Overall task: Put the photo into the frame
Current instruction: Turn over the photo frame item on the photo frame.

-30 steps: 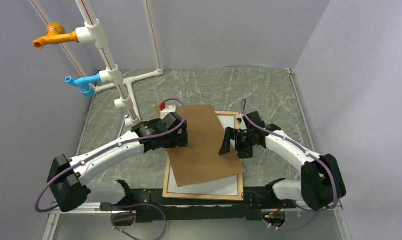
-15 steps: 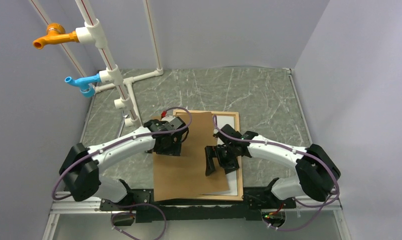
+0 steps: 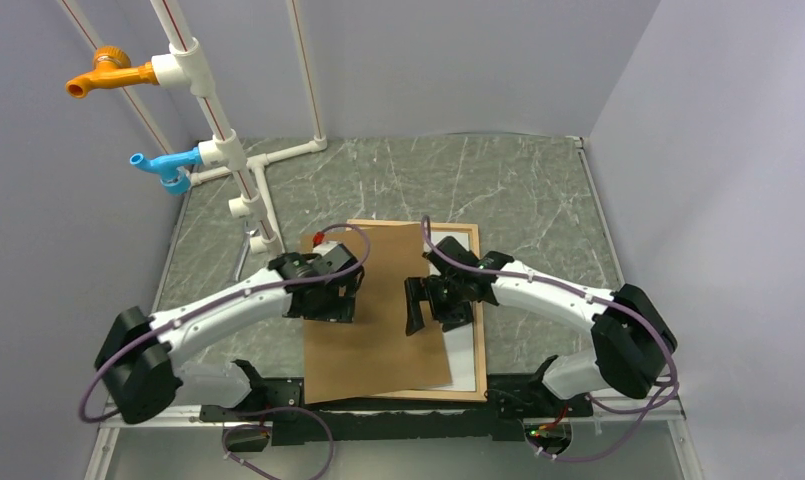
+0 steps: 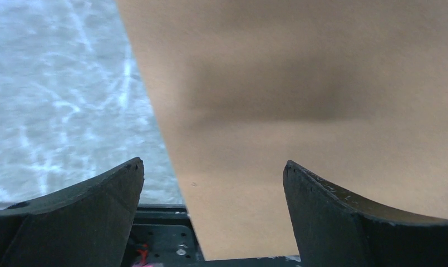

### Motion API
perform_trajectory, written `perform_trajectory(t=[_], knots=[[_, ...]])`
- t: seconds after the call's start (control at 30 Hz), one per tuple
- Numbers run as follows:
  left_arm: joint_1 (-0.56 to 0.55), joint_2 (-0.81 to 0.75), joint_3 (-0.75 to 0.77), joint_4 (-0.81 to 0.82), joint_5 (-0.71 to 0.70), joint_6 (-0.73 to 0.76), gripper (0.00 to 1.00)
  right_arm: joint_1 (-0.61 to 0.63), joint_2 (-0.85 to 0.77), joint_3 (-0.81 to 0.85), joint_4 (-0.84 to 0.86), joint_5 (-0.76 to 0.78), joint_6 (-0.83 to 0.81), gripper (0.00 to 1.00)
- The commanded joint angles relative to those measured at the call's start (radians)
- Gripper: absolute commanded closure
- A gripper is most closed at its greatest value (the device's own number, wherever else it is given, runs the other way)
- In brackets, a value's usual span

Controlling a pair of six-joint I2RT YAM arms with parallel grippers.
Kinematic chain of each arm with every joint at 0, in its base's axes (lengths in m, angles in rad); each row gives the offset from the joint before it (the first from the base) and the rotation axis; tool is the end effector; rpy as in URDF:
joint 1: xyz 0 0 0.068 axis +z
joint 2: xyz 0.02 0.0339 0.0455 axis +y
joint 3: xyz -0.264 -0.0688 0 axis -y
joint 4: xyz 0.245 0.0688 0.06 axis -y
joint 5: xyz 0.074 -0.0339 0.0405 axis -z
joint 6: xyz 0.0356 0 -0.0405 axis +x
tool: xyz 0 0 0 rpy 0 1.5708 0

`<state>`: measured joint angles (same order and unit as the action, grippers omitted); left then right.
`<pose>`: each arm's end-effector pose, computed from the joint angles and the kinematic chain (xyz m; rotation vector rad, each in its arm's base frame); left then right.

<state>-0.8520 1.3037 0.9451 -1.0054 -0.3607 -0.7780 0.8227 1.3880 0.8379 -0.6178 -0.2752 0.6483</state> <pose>0.1562 -0.1594 0.2333 0.0495 2.7361 0.1355 0.1662 0.1933 0.1966 -0.3393 2.9250 0.7055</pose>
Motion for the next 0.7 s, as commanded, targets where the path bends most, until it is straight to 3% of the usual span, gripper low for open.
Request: perform_trajectory(t=[0.0, 0.23, 0.5, 0.67], knots=[[0.003, -0.121, -0.128, 0.246, 0.196, 0.005, 0.04, -0.110, 0.015, 0.018, 0.058, -0.072, -0.037, 0.00], [0.040, -0.163, -0.300, 0.418, 0.326, -0.059, 0.05, -0.285, 0.068, -0.010, 0.174, -0.239, -0.107, 0.01], [0.100, -0.188, -0.393, 0.492, 0.387, -0.060, 0.06, -0.361, 0.236, 0.011, 0.285, -0.377, -0.141, 0.05], [0.122, -0.198, -0.409, 0.509, 0.397, -0.046, 0.06, -0.365, 0.249, -0.020, 0.422, -0.526, -0.086, 0.08]])
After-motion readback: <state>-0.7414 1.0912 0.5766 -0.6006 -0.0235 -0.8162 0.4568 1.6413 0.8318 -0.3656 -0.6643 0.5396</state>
